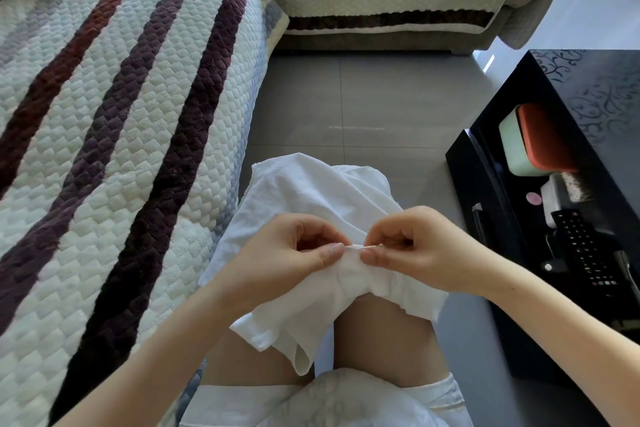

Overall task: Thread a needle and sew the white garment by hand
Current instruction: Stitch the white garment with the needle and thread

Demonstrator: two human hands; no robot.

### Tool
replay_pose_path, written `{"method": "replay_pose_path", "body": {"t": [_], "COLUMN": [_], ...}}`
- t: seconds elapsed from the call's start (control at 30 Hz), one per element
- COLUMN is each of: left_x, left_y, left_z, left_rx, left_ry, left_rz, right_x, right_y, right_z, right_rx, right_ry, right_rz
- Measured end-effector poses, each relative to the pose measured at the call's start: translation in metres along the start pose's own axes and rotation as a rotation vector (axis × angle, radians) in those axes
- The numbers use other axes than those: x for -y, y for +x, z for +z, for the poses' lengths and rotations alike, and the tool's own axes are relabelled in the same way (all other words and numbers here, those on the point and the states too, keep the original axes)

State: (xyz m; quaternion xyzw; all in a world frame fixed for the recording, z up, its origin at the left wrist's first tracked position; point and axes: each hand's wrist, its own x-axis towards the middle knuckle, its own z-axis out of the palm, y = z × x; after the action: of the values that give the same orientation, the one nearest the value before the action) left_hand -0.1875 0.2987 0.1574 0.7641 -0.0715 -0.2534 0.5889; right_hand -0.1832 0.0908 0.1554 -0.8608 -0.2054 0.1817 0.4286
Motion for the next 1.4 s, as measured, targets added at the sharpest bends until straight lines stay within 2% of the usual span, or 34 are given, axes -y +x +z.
{"method": "replay_pose_path", "body": {"t": [0.1, 0.23, 0.37, 0.5, 1.4], "left_x": [0.003, 0.007, 0.008, 0.008, 0.007], "left_y": [-0.002, 0.000, 0.002, 0.002, 0.002], "left_z": [-0.001, 0.002, 0.002, 0.002, 0.002], "left_rx": [-0.055, -0.073, -0.087, -0.086, -0.074], "left_ry": [0.070, 0.044, -0.020, -0.037, -0.018], "left_rz": [-0.029, -0.076, -0.119, -0.135, -0.123], "right_x": [-0.006, -0.008, -0.004, 0.004, 0.006], "right_y": [-0.004, -0.008, -0.021, -0.028, -0.022], "right_z": [0.000, 0.011, 0.019, 0.028, 0.034], "right_rx": [-0.026, -0.119, -0.265, -0.354, -0.331], "right_ry": [0.123, 0.081, -0.056, -0.279, -0.346], "right_rz": [0.065, 0.060, 0.033, -0.071, -0.025]}}
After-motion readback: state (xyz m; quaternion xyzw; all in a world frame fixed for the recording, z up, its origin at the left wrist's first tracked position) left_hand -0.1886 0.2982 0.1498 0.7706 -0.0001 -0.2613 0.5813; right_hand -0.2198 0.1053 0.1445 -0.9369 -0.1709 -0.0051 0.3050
